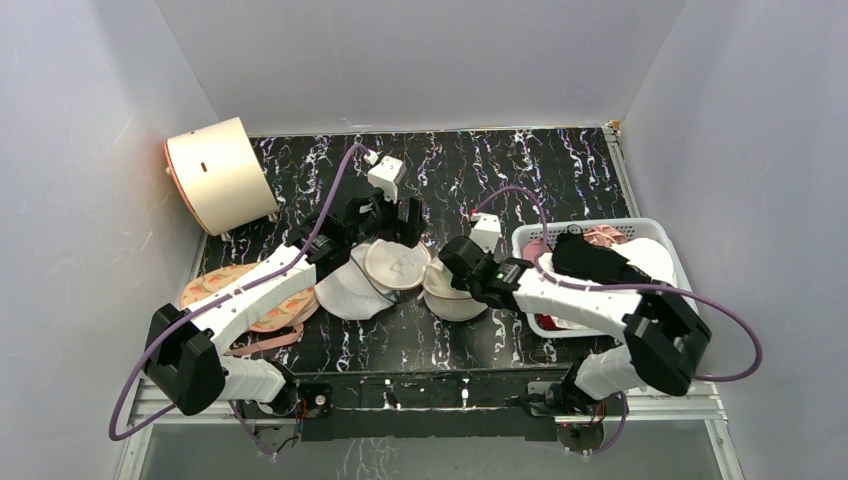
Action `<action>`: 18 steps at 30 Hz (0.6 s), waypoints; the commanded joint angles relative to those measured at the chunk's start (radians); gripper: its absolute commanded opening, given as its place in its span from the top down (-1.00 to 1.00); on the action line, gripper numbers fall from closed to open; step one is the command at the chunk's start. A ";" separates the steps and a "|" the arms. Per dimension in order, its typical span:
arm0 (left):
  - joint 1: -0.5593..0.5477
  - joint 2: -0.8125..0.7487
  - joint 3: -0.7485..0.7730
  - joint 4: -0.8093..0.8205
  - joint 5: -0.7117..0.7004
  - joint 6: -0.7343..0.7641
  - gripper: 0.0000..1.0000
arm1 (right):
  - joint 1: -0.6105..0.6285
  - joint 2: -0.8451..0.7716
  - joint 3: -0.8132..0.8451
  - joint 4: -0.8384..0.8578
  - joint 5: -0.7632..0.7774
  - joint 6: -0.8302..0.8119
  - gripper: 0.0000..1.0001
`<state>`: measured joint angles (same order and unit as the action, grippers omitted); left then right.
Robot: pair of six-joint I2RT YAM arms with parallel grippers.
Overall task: Unzip the laundry bag and remove the bra
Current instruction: Pick up the bra from the laundry bag.
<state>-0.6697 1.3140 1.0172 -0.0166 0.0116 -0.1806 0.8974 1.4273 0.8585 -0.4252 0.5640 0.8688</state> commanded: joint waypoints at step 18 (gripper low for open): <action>-0.002 -0.011 0.021 -0.004 0.002 0.001 -0.97 | 0.011 -0.350 0.066 0.330 -0.265 -0.187 1.00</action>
<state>-0.6697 1.3140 1.0172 -0.0174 0.0113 -0.1806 0.9054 1.1408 0.8192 -0.1375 0.2741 0.7322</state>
